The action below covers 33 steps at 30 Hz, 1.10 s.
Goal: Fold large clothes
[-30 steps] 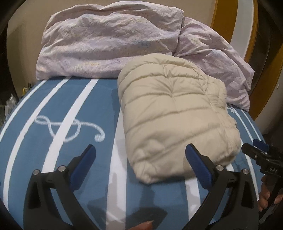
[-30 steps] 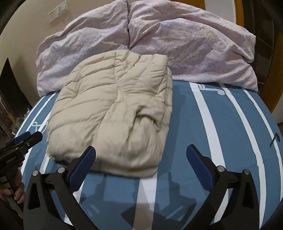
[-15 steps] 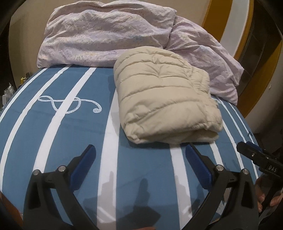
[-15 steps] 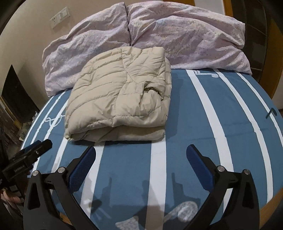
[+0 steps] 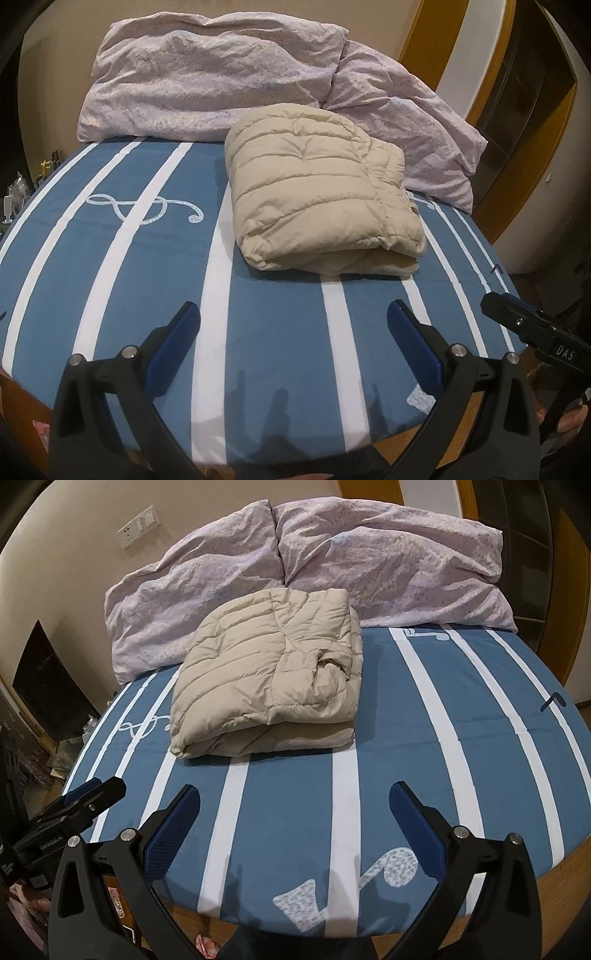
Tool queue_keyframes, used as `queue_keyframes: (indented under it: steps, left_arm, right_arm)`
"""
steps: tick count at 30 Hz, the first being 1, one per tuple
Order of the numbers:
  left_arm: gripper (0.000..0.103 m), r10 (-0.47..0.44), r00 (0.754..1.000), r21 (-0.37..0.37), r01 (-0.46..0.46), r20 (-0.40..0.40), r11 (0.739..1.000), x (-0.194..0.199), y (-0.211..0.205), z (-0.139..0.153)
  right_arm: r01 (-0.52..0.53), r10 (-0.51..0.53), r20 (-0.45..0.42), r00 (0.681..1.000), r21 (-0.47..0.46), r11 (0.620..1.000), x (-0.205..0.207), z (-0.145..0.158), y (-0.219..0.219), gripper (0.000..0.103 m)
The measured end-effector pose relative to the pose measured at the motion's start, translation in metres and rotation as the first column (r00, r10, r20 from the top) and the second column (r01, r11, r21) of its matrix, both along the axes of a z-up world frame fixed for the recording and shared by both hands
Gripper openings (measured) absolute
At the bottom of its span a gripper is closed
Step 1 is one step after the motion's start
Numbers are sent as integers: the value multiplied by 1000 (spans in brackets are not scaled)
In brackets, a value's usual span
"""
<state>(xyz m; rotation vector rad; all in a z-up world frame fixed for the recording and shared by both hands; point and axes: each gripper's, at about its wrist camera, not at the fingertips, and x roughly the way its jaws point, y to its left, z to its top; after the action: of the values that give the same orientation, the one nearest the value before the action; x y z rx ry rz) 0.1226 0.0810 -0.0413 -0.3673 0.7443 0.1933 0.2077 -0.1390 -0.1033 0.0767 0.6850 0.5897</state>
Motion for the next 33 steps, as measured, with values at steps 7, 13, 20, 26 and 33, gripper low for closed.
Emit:
queue_keyframes:
  steps: [7, 13, 20, 26, 33]
  left_arm:
    - [101, -12, 1000, -3, 12, -8, 1000, -11, -7, 10]
    - [101, -32, 999, -16, 32, -15, 999, -16, -13, 19]
    - [101, -40, 999, -4, 40, -7, 999, -19, -19, 24]
    - [101, -42, 999, -8, 42, -14, 999, -20, -22, 25]
    - [101, -49, 999, -13, 49, -11, 999, -19, -24, 24]
  right_arm:
    - [-14, 14, 7, 1000, 13, 1000, -17, 14, -5, 102]
    - [-16, 15, 10, 1000, 15, 1000, -23, 18, -7, 102]
    - [-12, 12, -11, 1000, 29, 999, -24, 16, -8, 102]
    - [-6, 7, -21, 1000, 38, 999, -23, 15, -9, 102]
    - [-14, 15, -29, 999, 45, 999, -23, 15, -8, 102]
